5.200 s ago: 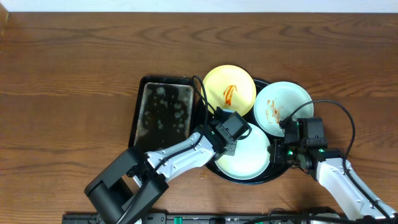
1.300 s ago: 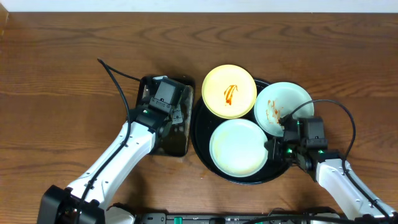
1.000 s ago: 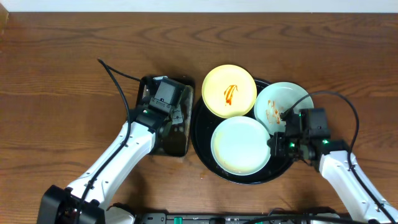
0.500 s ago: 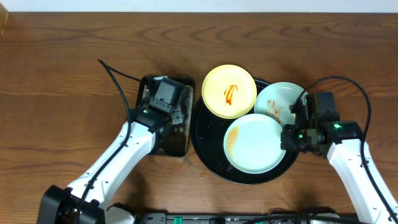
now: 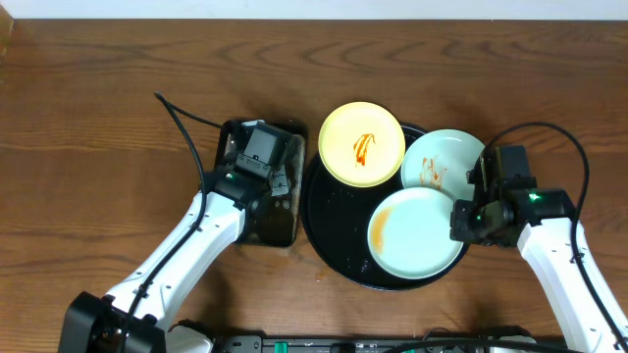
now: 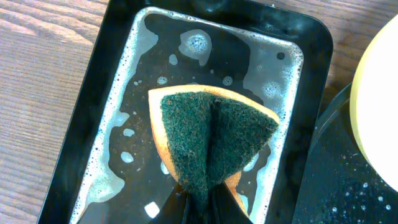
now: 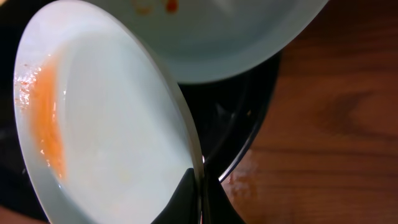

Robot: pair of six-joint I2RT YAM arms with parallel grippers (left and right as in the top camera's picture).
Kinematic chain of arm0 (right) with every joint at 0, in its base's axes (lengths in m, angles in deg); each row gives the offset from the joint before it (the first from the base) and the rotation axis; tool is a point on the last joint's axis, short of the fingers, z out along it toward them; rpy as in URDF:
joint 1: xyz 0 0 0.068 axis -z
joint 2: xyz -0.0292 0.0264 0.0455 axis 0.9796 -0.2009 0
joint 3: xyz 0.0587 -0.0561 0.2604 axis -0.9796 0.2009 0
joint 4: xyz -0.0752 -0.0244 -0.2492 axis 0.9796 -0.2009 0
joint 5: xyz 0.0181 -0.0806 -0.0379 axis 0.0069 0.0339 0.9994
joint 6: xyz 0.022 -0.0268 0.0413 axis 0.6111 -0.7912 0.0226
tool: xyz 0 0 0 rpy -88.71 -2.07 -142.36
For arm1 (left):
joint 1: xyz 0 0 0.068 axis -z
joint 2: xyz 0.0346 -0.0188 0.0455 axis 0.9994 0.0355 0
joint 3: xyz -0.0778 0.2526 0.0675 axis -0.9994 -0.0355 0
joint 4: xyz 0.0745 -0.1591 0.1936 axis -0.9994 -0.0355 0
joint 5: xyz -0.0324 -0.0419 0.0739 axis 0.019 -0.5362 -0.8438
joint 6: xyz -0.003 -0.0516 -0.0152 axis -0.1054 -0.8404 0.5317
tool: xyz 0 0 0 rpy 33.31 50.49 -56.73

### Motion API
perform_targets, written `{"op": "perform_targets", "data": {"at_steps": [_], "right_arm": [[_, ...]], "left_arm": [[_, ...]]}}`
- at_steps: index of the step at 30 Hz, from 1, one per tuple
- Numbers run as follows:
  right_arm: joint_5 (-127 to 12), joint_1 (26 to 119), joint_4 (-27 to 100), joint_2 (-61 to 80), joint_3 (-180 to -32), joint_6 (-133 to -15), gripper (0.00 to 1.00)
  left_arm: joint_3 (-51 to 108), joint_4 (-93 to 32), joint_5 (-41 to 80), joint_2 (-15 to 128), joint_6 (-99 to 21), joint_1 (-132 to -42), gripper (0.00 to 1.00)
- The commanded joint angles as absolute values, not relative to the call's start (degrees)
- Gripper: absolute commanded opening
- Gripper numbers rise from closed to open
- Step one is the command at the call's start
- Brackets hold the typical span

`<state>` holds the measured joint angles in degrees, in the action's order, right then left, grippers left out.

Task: Clean dirty plates on tray and stack at the side
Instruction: 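Grasp the rim of the cleaned pale green plate with the right gripper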

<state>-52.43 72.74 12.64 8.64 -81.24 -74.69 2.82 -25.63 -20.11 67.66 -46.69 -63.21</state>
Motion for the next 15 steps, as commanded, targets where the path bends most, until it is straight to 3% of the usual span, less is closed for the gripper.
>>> {"op": "perform_targets", "data": {"at_steps": [1,15], "right_arm": [[-49.3,73.1,13.4,9.4,-84.7,-73.7,0.01],[-32.3,64.8,9.4,9.4,-90.9,-79.2,0.01]], "left_arm": [[2.5,-25.6,-20.6,68.1,-47.7,-63.5,0.08],[2.5,-25.6,-20.6,68.1,-47.7,-63.5,0.08]]}}
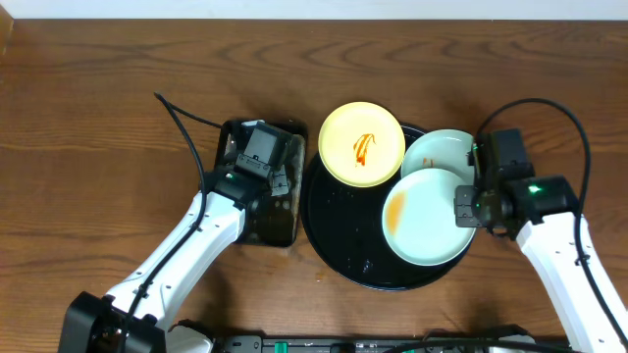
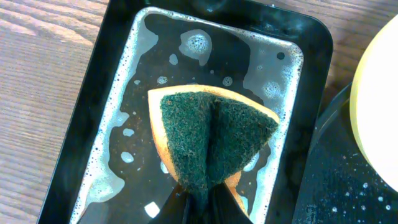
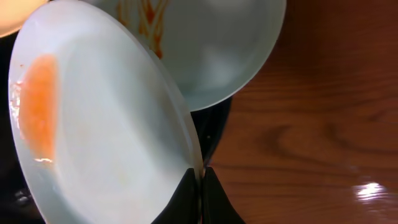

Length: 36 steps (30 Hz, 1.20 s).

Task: Clean dirty plates on tray and stack at the side
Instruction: 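Grasp the rim of the cleaned pale green plate with the right gripper, then lift the plate with the right gripper and set it right of the tray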

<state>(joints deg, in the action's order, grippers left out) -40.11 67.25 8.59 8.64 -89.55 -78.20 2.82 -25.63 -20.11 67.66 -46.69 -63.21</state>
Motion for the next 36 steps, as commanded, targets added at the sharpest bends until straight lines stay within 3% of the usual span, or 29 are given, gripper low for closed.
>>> {"op": "perform_targets", "data": {"at_steps": [1,18,22,36], "right_arm": [[-30.6,63.8,10.1,9.4,-90.9,-79.2,0.01],[-1.0,36.0,28.5,9.3,-90.9,-96.0,0.01],[7.7,33.7,29.4,9.3,-90.9,-96.0,0.01],[7.1,33.9,33.4,9.3,-90.9,-95.4,0.01]], "left_arm": [[2.5,-25.6,-20.6,68.1,-47.7,-63.5,0.08],[2.5,-25.6,-20.6,68.1,-47.7,-63.5,0.08],[2.5,-25.6,-20.6,68.1,-47.7,-63.5,0.08],[2.5,-25.6,-20.6,68.1,-47.7,-63.5,0.08]]}}
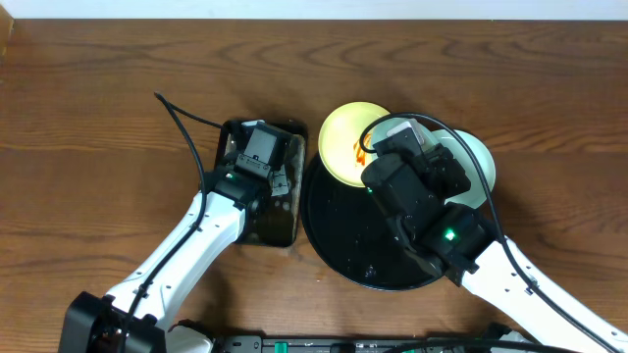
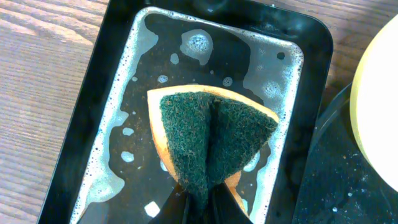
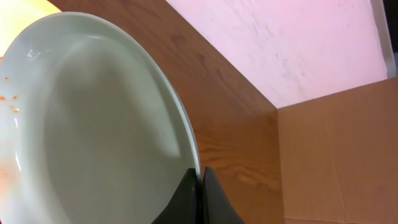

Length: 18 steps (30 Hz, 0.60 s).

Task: Clean dirty plates on tray and stack at the side
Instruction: 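Lift the plate with the right gripper and set it right of the tray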

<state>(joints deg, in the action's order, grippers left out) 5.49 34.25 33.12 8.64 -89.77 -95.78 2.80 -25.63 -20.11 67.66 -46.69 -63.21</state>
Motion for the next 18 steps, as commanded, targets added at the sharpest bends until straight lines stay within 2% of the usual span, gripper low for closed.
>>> {"op": "perform_targets", "data": {"at_steps": [1,6,9,12,17,18], "right_arm": [[7.1,34.2,33.4,9.3,-90.9,-94.4,0.01],[4.3,38.4,33.5,9.3,-90.9,-88.9,0.01],[-2.0,44.1,34.3,9.3,-90.9,-86.5,0.01],[-11.1,52.8,37.1,9.3,-90.9,-84.4,0.01],[-16.2,65.0,43.1,9.3,-90.9,-83.3,0.01],[-16.6,69.8,44.4,9.3,-90.9,-82.0,0.01]], "left_arm": [[2.5,-25.6,-20.6,68.1,-47.7,-63.5,0.08],[2.5,-25.6,-20.6,68.1,-47.7,-63.5,0.08],[2.5,-25.6,-20.6,68.1,-47.7,-63.5,0.08],[2.5,-25.5,-20.6,68.1,-47.7,-63.5,0.08],[2.5,-25.5,-20.6,68.1,-47.7,-63.5,0.08],[2.5,-25.5,-20.6,68.1,-47.7,-63.5,0.08]]}}
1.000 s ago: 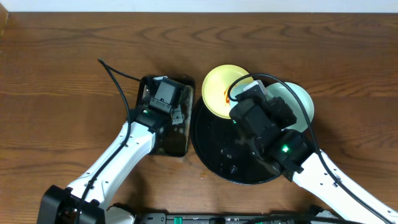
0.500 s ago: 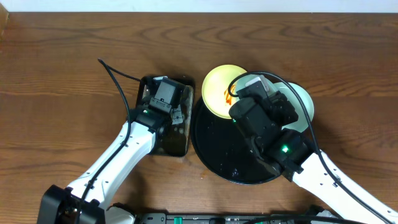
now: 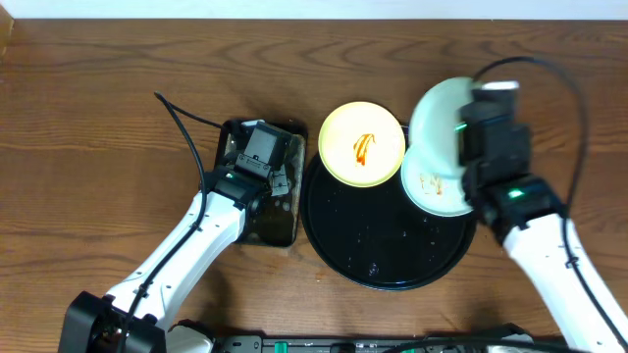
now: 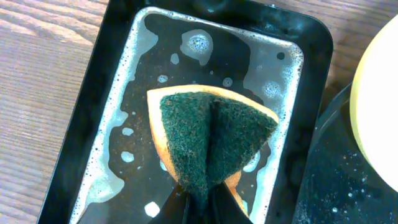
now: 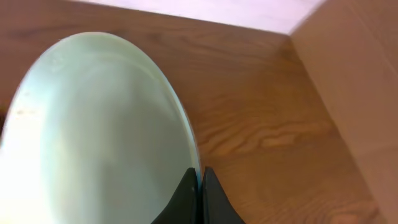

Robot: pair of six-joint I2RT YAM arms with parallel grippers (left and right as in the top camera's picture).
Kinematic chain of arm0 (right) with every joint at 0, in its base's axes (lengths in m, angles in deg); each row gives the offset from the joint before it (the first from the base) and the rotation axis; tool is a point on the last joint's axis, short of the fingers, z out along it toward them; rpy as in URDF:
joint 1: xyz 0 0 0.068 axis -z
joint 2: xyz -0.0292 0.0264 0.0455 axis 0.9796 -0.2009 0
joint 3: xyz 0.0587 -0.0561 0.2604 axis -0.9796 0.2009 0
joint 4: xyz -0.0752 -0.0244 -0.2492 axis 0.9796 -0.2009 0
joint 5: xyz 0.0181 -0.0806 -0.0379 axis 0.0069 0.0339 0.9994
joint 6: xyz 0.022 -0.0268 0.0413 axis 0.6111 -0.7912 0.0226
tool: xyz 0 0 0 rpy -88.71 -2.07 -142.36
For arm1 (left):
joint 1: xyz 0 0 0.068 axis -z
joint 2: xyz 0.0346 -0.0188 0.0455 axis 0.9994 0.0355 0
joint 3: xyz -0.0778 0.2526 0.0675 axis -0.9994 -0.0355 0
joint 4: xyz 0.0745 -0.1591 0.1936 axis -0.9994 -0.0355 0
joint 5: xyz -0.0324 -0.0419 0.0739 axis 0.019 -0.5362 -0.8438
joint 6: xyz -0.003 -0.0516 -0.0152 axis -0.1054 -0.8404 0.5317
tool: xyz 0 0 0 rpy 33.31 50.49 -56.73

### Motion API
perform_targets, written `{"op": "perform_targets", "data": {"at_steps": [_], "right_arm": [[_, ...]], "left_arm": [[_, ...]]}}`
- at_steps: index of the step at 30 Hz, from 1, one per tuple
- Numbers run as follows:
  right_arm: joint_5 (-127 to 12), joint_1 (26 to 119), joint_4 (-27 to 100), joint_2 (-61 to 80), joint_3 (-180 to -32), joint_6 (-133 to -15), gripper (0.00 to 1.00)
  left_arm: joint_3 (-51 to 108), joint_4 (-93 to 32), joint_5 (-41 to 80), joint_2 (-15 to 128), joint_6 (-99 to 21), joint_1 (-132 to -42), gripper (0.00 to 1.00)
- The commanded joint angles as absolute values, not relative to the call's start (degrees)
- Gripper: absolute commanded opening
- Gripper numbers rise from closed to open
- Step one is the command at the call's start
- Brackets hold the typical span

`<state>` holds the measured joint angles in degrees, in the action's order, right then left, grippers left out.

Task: Clean dirty plates on tray and stack at the side
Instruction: 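Lift the plate with the right gripper and set it right of the tray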

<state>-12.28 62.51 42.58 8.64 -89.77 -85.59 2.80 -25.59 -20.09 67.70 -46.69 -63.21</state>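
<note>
My right gripper [image 5: 199, 182] is shut on the rim of a pale green plate [image 5: 99, 124], held tilted in the air. In the overhead view this plate [image 3: 434, 110] hangs over the far right edge of the round black tray [image 3: 373, 245]. A second pale plate [image 3: 437, 188] with a brownish stain lies on the tray below it. A yellow plate [image 3: 362, 144] with a red smear rests on the tray's far left rim. My left gripper [image 4: 200, 200] is shut on a green and orange sponge [image 4: 211, 137] folded over the soapy basin [image 4: 99, 124].
The black rectangular basin [image 3: 280, 230] with foamy water stands just left of the round tray. Bare wooden table [image 3: 98, 88] surrounds both. Cables run from each arm. A cardboard-brown surface [image 5: 348, 74] shows at the right of the right wrist view.
My right arm stood over the middle of the tray with the plate raised; now it is at the right, with the plate over the tray's far right edge. The left gripper and sponge have not moved.
My right gripper first held an orange-smeared pale plate low over the tray's front right. Then the plate overlapped the other pale plate. Later it was lifted high over the tray, and now it hangs tilted at the far right. The left gripper kept the sponge over the basin throughout.
</note>
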Motion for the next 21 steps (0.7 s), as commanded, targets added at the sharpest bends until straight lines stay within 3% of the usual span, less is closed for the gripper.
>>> {"op": "perform_targets", "data": {"at_steps": [1,12,21], "right_arm": [[-16.6,72.4,44.8,9.3,-90.9,-81.1,0.01],[-22.1,96.4,44.1,5.8,-90.9,-73.1,0.01],[-33.5,103.8,45.8,-7.2,-90.9,-73.2,0.01]], "left_arm": [[2.5,-25.5,-20.6,68.1,-47.7,-63.5,0.08],[2.5,-25.6,-20.6,68.1,-47.7,-63.5,0.08],[2.5,-25.6,-20.6,68.1,-47.7,-63.5,0.08]]}}
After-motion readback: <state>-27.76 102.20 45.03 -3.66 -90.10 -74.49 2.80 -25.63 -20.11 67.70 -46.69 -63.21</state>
